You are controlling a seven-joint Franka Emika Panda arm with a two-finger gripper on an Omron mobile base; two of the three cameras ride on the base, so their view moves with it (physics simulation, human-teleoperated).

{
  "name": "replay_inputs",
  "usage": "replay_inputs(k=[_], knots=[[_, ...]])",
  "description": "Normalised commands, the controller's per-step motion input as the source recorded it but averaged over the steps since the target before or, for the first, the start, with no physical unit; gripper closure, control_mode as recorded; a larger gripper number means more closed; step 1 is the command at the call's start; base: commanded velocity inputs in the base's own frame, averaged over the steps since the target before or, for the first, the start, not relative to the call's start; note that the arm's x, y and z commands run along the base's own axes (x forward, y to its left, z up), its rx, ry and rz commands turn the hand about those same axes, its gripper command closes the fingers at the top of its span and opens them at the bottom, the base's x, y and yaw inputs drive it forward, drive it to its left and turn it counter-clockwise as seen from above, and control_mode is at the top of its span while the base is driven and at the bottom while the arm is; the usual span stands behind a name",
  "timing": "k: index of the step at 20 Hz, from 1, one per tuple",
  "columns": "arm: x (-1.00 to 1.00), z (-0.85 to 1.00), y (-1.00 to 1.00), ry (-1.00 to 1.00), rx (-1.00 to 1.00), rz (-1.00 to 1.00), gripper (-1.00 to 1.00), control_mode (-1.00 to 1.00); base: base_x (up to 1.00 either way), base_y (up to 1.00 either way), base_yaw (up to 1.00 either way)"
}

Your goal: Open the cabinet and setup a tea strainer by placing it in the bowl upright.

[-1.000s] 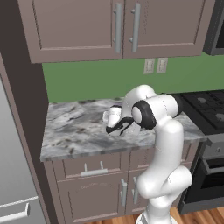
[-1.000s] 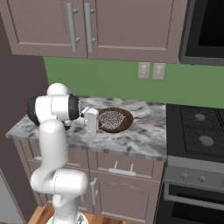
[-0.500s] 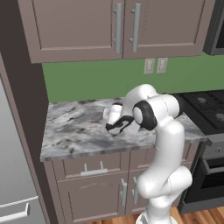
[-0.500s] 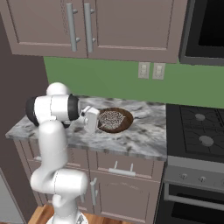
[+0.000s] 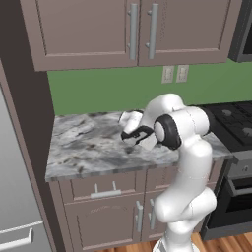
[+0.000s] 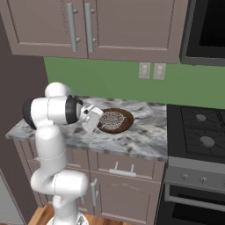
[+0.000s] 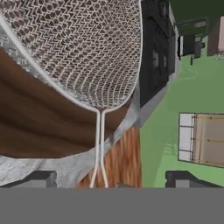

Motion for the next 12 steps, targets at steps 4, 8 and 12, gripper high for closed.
replay_inputs(k=[4,8,12], knots=[[-0.15,0.0,0.04,0.0,0.14,0.01,-1.0,-1.0,0.0,0.0,0.0],[-0.15,0.0,0.0,-0.01,0.21,0.0,-1.0,-1.0,0.0,0.0,0.0],[-0.15,0.07,0.0,-0.02,0.27,0.0,-1.0,-1.0,0.0,0.0,0.0]])
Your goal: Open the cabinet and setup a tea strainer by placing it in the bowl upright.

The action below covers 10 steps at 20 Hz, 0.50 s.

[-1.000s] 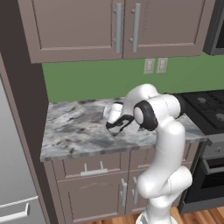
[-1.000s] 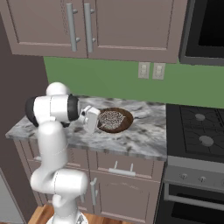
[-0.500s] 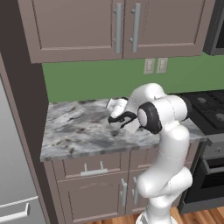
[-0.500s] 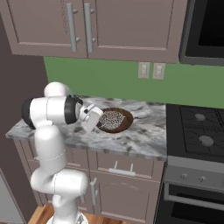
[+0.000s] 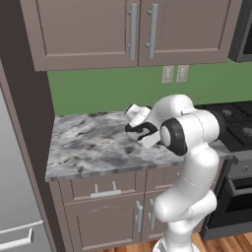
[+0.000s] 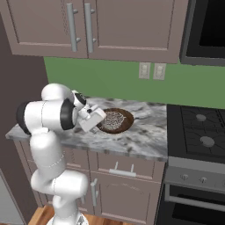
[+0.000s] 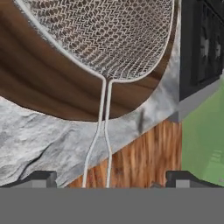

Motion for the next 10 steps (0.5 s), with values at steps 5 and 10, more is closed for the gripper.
replay_inputs(k=[5,10], knots=[[-0.03,0.1,0.0,-0.02,0.35,0.0,-1.0,-1.0,0.0,0.0,0.0],[0.0,0.15,0.0,0.0,0.39,0.0,-1.0,-1.0,0.0,0.0,0.0]])
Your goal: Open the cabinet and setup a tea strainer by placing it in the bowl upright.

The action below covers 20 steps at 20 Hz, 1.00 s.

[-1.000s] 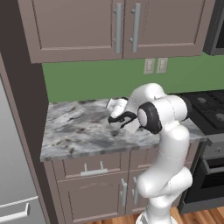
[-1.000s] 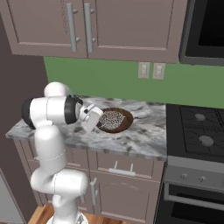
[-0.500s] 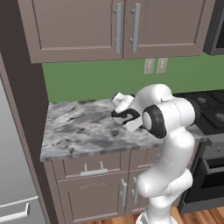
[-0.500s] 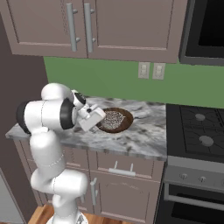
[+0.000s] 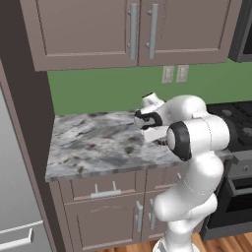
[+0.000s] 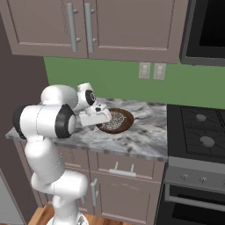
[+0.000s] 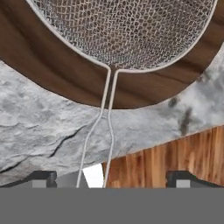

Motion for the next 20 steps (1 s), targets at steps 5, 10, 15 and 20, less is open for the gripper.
replay_inputs(k=[5,10,15,20], knots=[[-0.12,0.1,0.0,-0.02,0.38,0.02,-1.0,-1.0,0.0,0.0,0.0],[-0.28,0.0,0.0,-0.16,0.27,0.07,-1.0,-1.0,0.0,0.0,0.0],[-0.38,0.02,0.0,-0.19,0.18,0.07,-1.0,-1.0,0.0,0.0,0.0],[-0.53,0.31,0.13,-0.13,0.04,0.07,-1.0,-1.0,0.0,0.0,0.0]])
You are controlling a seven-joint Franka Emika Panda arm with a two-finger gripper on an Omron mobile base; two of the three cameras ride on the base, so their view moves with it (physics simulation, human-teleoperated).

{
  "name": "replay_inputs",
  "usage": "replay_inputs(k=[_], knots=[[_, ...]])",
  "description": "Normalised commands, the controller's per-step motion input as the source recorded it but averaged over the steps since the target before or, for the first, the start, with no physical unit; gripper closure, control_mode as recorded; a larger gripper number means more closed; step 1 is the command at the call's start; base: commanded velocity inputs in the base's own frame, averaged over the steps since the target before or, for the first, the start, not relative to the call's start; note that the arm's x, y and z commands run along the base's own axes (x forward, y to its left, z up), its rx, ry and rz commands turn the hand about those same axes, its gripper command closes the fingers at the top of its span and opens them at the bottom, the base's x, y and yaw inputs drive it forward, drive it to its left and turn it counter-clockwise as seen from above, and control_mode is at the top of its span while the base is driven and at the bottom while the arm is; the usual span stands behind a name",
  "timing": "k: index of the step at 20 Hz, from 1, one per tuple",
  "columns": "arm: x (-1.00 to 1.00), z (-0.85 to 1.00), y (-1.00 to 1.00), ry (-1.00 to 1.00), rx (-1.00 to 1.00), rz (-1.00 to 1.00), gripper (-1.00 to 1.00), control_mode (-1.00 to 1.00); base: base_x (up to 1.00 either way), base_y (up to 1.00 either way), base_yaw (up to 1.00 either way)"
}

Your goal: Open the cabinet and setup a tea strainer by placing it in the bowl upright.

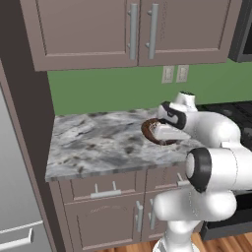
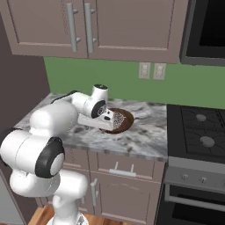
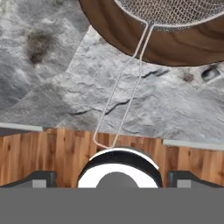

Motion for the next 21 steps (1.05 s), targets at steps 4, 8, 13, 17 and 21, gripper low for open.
replay_inputs(k=[4,8,13,17,21], knots=[[-0.75,0.62,0.16,-0.08,0.0,0.09,-1.0,-1.0,0.0,0.0,0.0],[-0.64,0.96,0.18,-0.04,0.0,0.1,-1.0,-1.0,0.0,0.0,0.0],[-0.46,0.9,0.21,0.0,0.0,0.04,-1.0,-1.0,0.0,0.0,0.0],[-0.78,0.49,0.25,0.0,0.0,0.01,-1.0,-1.0,0.0,0.0,0.0],[-0.66,0.37,0.01,-0.08,-0.02,0.0,-1.0,-1.0,0.0,0.0,0.0]])
